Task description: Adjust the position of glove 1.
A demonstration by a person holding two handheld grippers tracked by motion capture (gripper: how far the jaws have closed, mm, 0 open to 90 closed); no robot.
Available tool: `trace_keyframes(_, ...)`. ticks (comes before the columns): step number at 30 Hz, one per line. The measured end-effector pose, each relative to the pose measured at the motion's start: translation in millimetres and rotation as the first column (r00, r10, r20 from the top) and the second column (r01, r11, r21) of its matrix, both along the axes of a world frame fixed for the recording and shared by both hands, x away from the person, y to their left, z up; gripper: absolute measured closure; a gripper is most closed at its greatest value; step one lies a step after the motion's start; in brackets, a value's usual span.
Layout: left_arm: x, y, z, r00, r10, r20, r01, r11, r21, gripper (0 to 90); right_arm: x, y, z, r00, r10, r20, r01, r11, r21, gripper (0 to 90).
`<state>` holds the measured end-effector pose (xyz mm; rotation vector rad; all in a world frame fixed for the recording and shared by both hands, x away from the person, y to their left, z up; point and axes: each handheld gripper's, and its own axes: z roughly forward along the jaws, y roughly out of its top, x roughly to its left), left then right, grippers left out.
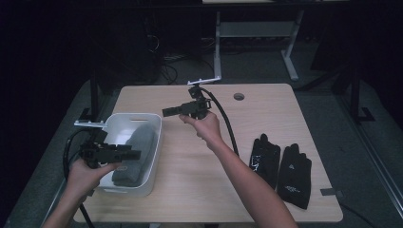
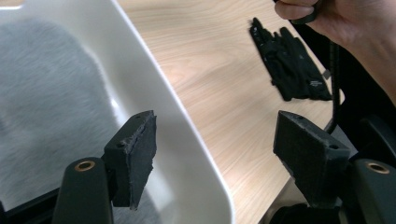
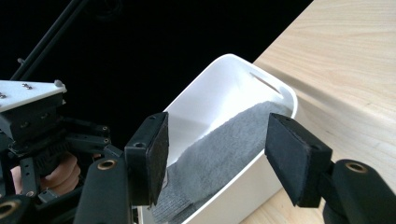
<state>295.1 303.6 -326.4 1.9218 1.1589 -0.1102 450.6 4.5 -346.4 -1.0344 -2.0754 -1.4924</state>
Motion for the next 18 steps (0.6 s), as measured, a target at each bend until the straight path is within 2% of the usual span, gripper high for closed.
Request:
trace_keyframes(1,0.1,-2.9,2.6,0.9999,-0.009,0.012,0.009,1.0,0.004,29.5,1.0,-7.6,1.7,0.9999,-0.006,-0.013,0.006,1.0,0.021,39.9)
trace_keyframes(3,0.8,-10.6,6.5,0.9994,-0.032,0.011,0.032,0.9995,0.001,29.3,1.8,-14.0,4.0,0.9998,-0.017,-0.01,0.017,1.0,0.026,39.8)
trace_keyframes(5,1.1,-13.6,7.4,0.9992,-0.036,0.016,0.036,0.9993,0.005,29.3,3.0,-22.5,6.3,0.9996,-0.029,-0.005,0.029,0.999,0.019,39.8)
trace_keyframes(6,2.3,-16.7,7.6,0.999,-0.044,0.007,0.044,0.999,-0.008,29.3,3.0,-22.5,6.3,0.9996,-0.029,-0.005,0.029,0.999,0.019,39.8)
trace_keyframes(7,3.8,-21.4,8.6,0.9987,-0.047,0.018,0.047,0.9989,-0.003,29.1,3.9,-32.2,8.2,0.999,-0.042,-0.013,0.042,0.999,0.018,39.0)
trace_keyframes(10,5.6,-28.3,9.1,0.9982,-0.058,0.015,0.058,0.9983,-0.011,28.7,2.5,-43.8,10.7,0.9985,-0.055,-0.003,0.055,0.998,0.003,38.8)
trace_keyframes(12,8.0,-41.5,9.9,0.9959,-0.089,0.018,0.089,0.996,0.004,28.1,1.5,-53.2,10.3,0.9978,-0.066,-0.001,0.066,0.998,-0.005,38.1)
trace_keyframes(18,13.1,-70.4,13.2,0.9905,-0.134,0.032,0.134,0.991,-0.001,27.8,-3.6,-80.7,8.1,0.9954,-0.096,0.002,0.096,0.995,-0.005,37.1)
